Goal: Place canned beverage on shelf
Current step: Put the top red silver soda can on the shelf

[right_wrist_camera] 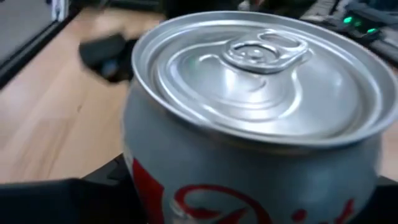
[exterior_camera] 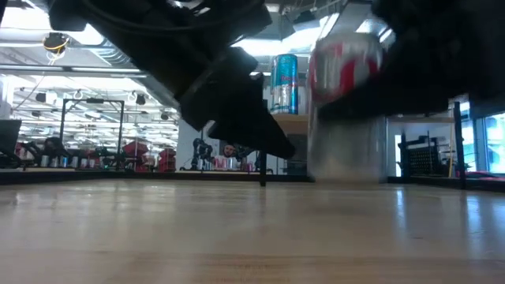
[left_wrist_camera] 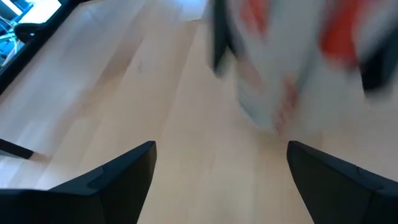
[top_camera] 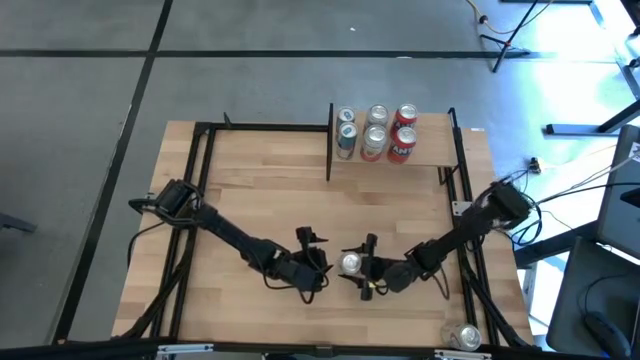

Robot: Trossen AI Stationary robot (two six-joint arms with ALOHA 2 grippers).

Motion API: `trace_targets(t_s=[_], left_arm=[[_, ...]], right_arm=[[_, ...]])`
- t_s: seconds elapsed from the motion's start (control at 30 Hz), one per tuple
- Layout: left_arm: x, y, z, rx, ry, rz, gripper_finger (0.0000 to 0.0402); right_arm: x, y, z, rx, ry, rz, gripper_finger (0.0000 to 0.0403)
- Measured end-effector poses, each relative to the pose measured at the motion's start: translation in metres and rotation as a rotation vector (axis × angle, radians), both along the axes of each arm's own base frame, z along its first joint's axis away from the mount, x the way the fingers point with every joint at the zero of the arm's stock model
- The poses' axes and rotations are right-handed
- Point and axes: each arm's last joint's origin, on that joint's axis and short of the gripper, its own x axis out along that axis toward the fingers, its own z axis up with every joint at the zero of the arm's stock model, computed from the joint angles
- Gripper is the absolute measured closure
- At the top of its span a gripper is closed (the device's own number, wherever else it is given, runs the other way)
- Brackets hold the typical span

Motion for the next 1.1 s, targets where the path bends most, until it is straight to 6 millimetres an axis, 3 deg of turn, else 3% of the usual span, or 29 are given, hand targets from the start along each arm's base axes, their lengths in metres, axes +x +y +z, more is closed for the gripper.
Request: trace_targets(t_s=[0.27,0.6,0.87,1.1], left_arm=[[-0.009,-0.009,-0.004,-0.030,0.031,0.009,0.0053],[-0.010,-0.012,-0.004,-0.033,0.026,0.007,0.0053],[-0.009,-0.011,-0.003,-0.034,0.025,0.011,0.0053],[-0.008,-0.009,-0.003,-0.029,0.022,0.015,0.0053]], right_arm=[[-0.031,-0.025,0.066,-0.070,0.010,-0.152,0.0134],[-0.106,-0.081,0.134,-0.092,-0.017,-0.350,0.0134],[-0.160,-0.137,0.158,-0.016,-0.072,-0.525,0.0134],[-0.181,-0.169,0.163,0.004,-0.068,-0.635,0.0134]])
